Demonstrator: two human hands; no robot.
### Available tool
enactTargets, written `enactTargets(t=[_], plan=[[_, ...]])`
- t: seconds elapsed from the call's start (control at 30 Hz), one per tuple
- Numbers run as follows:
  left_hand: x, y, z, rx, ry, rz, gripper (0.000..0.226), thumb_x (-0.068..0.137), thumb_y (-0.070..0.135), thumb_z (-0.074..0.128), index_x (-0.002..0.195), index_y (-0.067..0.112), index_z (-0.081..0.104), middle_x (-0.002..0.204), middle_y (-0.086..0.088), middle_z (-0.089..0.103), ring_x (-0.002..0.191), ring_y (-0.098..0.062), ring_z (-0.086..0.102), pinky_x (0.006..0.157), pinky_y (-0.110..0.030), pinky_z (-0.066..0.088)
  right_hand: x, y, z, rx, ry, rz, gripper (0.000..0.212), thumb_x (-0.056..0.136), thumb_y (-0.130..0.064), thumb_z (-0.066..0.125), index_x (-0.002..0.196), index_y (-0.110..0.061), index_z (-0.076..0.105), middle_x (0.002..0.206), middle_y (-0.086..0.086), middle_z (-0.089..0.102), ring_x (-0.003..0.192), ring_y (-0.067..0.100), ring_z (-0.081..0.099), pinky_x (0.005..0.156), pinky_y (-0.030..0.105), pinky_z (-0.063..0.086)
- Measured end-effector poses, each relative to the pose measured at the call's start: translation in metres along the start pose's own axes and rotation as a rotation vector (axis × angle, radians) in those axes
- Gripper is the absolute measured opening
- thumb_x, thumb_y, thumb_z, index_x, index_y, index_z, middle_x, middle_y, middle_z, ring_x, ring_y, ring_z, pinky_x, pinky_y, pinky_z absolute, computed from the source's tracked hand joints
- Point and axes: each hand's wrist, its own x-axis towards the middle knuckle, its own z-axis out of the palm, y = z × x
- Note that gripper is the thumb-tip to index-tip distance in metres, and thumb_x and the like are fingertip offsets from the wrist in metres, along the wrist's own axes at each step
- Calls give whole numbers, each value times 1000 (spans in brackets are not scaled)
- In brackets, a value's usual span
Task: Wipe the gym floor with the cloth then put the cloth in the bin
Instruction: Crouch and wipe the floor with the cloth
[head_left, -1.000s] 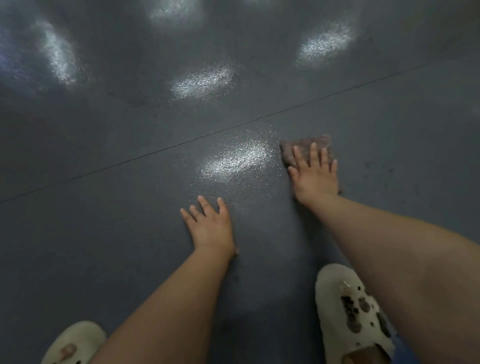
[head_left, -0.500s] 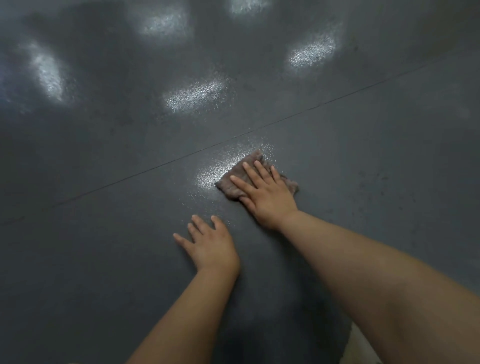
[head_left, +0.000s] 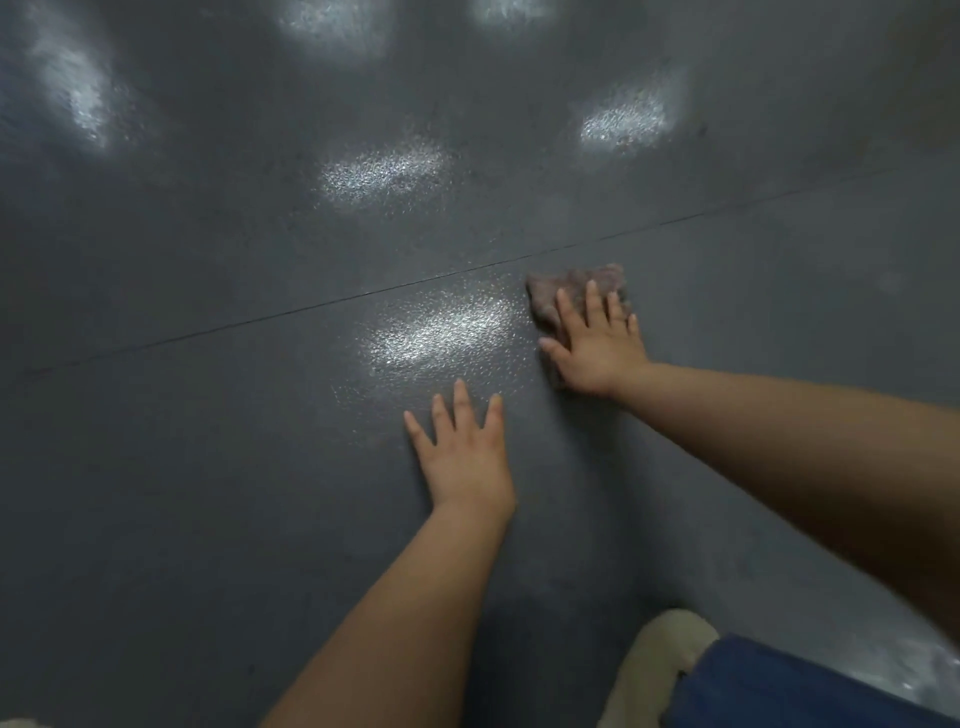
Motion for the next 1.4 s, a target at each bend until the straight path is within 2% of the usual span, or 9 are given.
enactTargets(t=[0.2,0.33,0.6,0.83,1.07,1.17,1.27,1.37,1.4], plan=[[-13,5,-10,-3,-13,-7,87,89,32,61,151,26,0,158,-13,-13,146,-32,-1,114,-56,2,-47,24,-37,-87,-188,-229,64,98,-51,30,152,-29,2,159,9,-10,146,29,-5,119,38,2],[-28,16,-27,-42,59,36,89,87,28,64,151,25,2,158,-12,-6,146,-31,3,115,-52,5,-63,36,-28,83,-111,-168,61,101,-44,31,152,-21,7,159,12,-3,147,28,-1,116,29,1],[-53,29,-46,-25,105,32,91,83,27,70,150,27,8,158,-10,3,144,-30,9,116,-50,14,-87,33,-17,289,42,-121,62,101,-40,35,152,-14,11,159,12,-4,147,27,-2,116,31,2],[-30,46,-41,-67,88,53,86,84,28,68,149,25,12,157,-11,5,143,-30,13,113,-44,19,-70,36,-8,145,125,-225,64,101,-40,35,152,-12,9,159,10,-7,147,25,-5,118,33,3],[5,63,-24,-70,-6,11,90,85,32,68,151,22,8,157,-15,-6,145,-32,5,115,-42,18,-23,44,14,-43,110,-293,65,100,-40,35,152,-18,4,159,8,-13,147,27,-7,117,37,1],[19,64,-19,-30,-25,-4,91,84,35,67,151,20,7,157,-16,-6,144,-33,6,114,-42,19,-7,44,19,-94,120,-318,66,98,-51,30,152,-26,0,159,5,-13,146,28,-11,117,42,-4],[28,72,-15,-11,66,-44,70,89,30,60,146,19,19,155,-17,6,140,-34,18,113,-41,24,8,48,22,-152,143,-345,68,95,-59,24,151,-31,-2,159,2,-12,145,28,-14,116,49,-7],[32,79,-16,32,73,-77,60,90,28,60,139,17,27,153,-20,13,136,-36,25,112,-43,26,22,55,17,-193,181,-341,69,87,-63,2,150,-36,-1,160,-3,-9,146,25,-11,114,52,-8],[33,81,-17,54,61,-79,60,89,29,61,137,17,27,152,-21,14,136,-36,26,112,-44,25,28,58,14,-187,191,-328,68,88,-62,1,150,-37,-1,160,-4,-8,146,24,-10,114,52,-8]])
